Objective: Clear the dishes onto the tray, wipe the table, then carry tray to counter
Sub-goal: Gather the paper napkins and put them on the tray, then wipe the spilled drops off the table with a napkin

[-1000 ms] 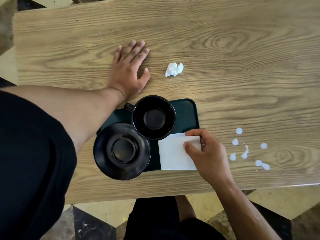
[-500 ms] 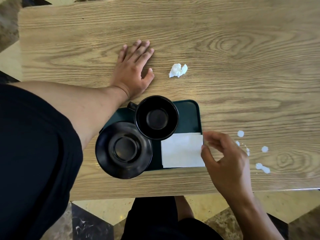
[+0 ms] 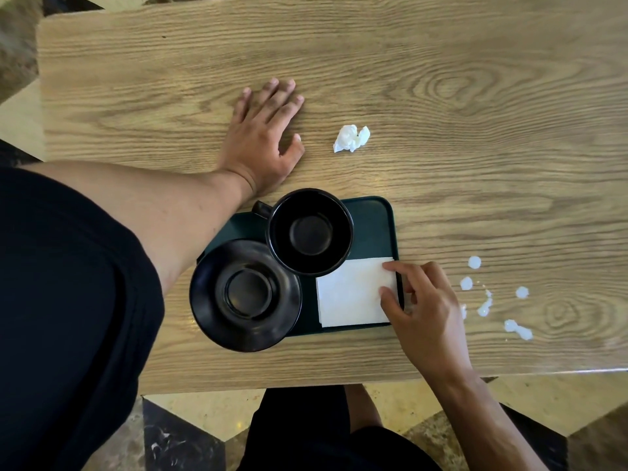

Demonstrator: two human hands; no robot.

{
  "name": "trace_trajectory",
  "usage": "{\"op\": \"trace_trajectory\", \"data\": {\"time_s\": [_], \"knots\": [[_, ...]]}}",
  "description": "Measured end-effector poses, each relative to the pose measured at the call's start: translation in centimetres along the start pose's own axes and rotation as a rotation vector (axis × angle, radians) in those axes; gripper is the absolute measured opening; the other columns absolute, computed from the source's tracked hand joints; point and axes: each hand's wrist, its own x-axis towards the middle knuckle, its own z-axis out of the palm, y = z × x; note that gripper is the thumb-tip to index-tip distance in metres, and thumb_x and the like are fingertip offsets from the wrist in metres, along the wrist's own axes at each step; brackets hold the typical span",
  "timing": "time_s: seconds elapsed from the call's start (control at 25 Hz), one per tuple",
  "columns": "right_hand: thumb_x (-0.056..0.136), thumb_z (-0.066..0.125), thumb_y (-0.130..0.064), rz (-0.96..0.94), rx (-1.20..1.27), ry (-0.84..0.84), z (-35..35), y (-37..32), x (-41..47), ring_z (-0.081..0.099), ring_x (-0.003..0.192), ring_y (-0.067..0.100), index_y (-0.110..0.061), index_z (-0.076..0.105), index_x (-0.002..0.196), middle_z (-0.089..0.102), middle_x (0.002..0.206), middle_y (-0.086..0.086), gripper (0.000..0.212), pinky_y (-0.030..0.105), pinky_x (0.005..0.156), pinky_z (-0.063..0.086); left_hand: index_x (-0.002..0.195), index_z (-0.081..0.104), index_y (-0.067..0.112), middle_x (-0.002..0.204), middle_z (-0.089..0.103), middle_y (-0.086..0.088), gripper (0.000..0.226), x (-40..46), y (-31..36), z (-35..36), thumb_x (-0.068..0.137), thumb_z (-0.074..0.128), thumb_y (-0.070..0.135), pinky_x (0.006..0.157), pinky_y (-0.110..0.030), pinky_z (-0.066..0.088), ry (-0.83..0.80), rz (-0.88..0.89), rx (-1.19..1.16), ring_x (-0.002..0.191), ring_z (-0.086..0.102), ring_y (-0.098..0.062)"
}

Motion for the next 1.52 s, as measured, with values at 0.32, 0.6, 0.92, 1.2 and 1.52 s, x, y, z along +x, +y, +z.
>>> {"op": "trace_trajectory", "data": {"time_s": [0.32,0.6,0.92,1.2,1.52], "knots": [[0.086,0.069,-0.005,0.085,0.277,0.229,-1.9,-1.6,3.6,0.057,0.068,0.012,-0.023,0.072,0.093,0.063,0.078,-0.006,0.020,0.007,0.060,0.039,0.154,0.045,0.015,0.167,0.034,-0.004,0.062,0.1,-0.1,0.3,0.098,0.044,0.040,0.128,-0.054,0.012,0.014,-0.002,0.006,0.157,0.023,-0.024],[0.086,0.069,-0.034,-0.069,0.190,0.126,-1.6,-6.6,16.6,0.058,0.070,0.004,-0.031,0.064,0.121,0.059,0.108,-0.008,0.036,0.012,0.070,0.046,0.155,0.044,0.014,0.168,0.033,-0.004,0.063,-0.1,-0.1,0.4,0.097,0.045,0.040,0.128,-0.053,0.010,0.021,0.002,-0.009,0.158,0.021,-0.023],[0.088,0.071,-0.034,-0.172,0.064,0.026,1.0,-7.1,19.0,0.061,0.088,0.007,-0.027,0.072,0.113,0.060,0.106,-0.007,0.026,0.024,0.083,0.052,0.156,0.041,0.015,0.169,0.030,-0.003,0.064,-0.1,-0.1,0.4,0.098,0.044,0.041,0.128,-0.054,0.010,0.001,0.008,0.010,0.159,0.018,-0.022],[0.083,0.080,-0.023,-0.017,0.317,0.124,-2.8,-4.4,10.5,0.068,0.081,0.003,-0.028,0.071,0.107,0.071,0.098,-0.018,0.026,0.011,0.066,0.051,0.156,0.041,0.015,0.169,0.030,-0.003,0.063,-0.2,-0.1,0.4,0.100,0.042,0.041,0.128,-0.054,0.011,0.003,0.012,0.025,0.159,0.018,-0.023],[0.080,0.083,-0.020,-0.235,0.132,0.033,-0.8,-3.0,5.6,0.061,0.082,0.005,-0.019,0.074,0.102,0.067,0.096,-0.015,0.023,0.015,0.072,0.049,0.155,0.042,0.014,0.169,0.030,-0.004,0.062,-0.1,0.0,0.3,0.099,0.042,0.040,0.129,-0.053,0.009,0.000,0.001,0.000,0.159,0.018,-0.022]]}}
